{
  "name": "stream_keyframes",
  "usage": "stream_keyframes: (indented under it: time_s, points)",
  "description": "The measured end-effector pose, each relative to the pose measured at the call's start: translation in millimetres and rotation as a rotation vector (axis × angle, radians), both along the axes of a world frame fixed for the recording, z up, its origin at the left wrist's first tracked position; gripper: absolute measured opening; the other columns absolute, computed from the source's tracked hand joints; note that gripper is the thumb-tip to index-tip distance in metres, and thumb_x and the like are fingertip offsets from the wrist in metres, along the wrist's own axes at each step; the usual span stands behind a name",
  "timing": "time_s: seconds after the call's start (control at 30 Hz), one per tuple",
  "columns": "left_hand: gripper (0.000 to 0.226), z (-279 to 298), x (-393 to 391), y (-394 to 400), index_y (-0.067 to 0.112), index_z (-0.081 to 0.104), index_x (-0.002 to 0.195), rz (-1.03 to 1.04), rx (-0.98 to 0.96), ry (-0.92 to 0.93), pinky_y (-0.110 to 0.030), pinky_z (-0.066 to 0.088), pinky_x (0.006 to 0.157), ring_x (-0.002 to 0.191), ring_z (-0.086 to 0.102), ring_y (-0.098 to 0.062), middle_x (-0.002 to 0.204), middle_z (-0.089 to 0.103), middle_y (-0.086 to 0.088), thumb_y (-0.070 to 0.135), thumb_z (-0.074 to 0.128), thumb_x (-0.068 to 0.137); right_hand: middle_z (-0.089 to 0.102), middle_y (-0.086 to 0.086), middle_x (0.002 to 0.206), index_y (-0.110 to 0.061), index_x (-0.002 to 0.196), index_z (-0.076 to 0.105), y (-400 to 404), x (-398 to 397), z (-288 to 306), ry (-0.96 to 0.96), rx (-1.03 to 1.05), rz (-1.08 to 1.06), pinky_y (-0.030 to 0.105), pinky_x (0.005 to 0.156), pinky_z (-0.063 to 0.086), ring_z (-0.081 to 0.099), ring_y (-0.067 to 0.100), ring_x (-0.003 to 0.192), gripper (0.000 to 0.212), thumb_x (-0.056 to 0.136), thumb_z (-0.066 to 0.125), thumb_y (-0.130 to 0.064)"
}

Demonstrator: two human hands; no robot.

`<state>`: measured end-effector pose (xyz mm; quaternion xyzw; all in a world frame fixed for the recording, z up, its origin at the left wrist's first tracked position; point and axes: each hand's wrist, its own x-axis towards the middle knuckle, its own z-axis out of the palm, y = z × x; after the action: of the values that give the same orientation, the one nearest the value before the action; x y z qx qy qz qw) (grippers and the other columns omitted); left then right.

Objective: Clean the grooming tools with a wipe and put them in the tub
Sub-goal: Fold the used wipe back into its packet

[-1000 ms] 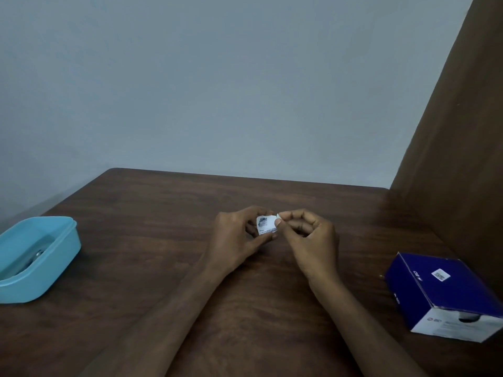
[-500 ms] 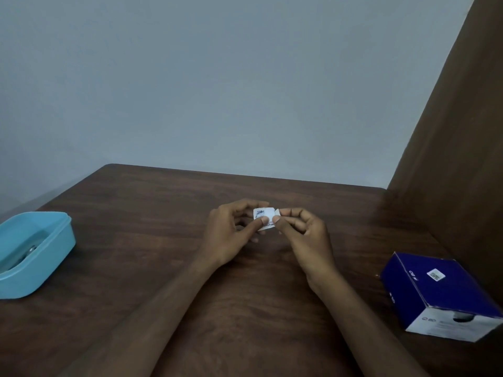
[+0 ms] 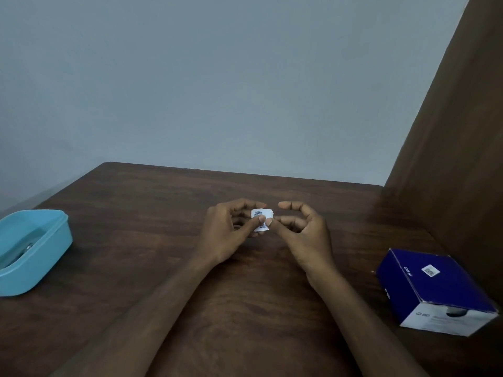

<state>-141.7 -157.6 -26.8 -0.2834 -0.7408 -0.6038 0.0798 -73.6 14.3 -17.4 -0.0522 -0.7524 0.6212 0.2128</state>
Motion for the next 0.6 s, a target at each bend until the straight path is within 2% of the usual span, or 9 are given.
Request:
stream_keyframes:
  time_s: [0.1,0.2,0.33,0.43,0.5,0.6]
  points:
    - [0.024,0.0,0.7,0.0,0.013,0.079,0.119,-0.020,0.007,-0.025,-0.039,0.068,0.074,0.084,0.081,-0.020,0.097,0.083,-0.001,0.013,0.081,0.095,0.081,-0.012,0.084,-0.030,0.112,0.068,-0.5,-1.7,-1.5,-0.005,0.080,-0.030,0.038,0.084,0.056,0.076,0.019,0.086,0.033,0.086,0.088,-0.035]
    - [0.020,0.0,1.2,0.3,0.011,0.079,0.119,-0.035,0.046,-0.067,-0.040,0.068,0.077,0.085,0.082,-0.022,0.097,0.083,-0.004,0.014,0.075,0.100,0.082,-0.008,0.087,-0.028,0.116,0.068,0.1,-4.8,-3.4,-0.023,0.015,0.019,0.040,0.088,0.055,0.076,0.022,0.089,0.027,0.094,0.081,-0.020]
    - [0.019,0.1,2.3,0.5,0.012,0.080,0.119,-0.039,0.060,-0.077,-0.037,0.068,0.077,0.084,0.082,-0.024,0.099,0.083,-0.004,0.016,0.070,0.103,0.083,0.001,0.091,-0.023,0.119,0.069,2.1,-5.8,-2.0,-0.045,-0.085,0.109,0.031,0.082,0.053,0.071,0.011,0.077,0.027,0.096,0.077,-0.012]
    - [0.017,0.6,2.9,1.7,0.012,0.081,0.117,-0.029,0.071,-0.070,-0.037,0.068,0.078,0.085,0.082,-0.022,0.098,0.083,-0.003,0.016,0.071,0.102,0.083,-0.001,0.092,-0.019,0.113,0.071,3.4,-4.6,-4.7,-0.037,-0.096,0.069,0.042,0.093,0.060,0.077,0.013,0.089,0.027,0.090,0.084,-0.016]
    - [0.017,0.5,1.8,1.1,0.012,0.081,0.116,-0.026,0.075,-0.078,-0.038,0.068,0.079,0.089,0.081,-0.021,0.099,0.083,-0.002,0.015,0.072,0.102,0.083,-0.002,0.093,-0.018,0.109,0.073,2.1,-3.8,-4.9,-0.037,-0.113,0.035,0.049,0.100,0.060,0.079,0.016,0.095,0.028,0.086,0.089,-0.019]
    - [0.018,0.3,1.6,0.8,0.012,0.080,0.117,-0.033,0.070,-0.090,-0.041,0.068,0.081,0.090,0.082,-0.023,0.100,0.083,-0.003,0.015,0.073,0.101,0.083,-0.004,0.091,-0.020,0.104,0.076,1.0,-4.1,-4.9,-0.029,-0.100,-0.020,0.046,0.097,0.061,0.080,0.013,0.093,0.028,0.082,0.092,-0.021]
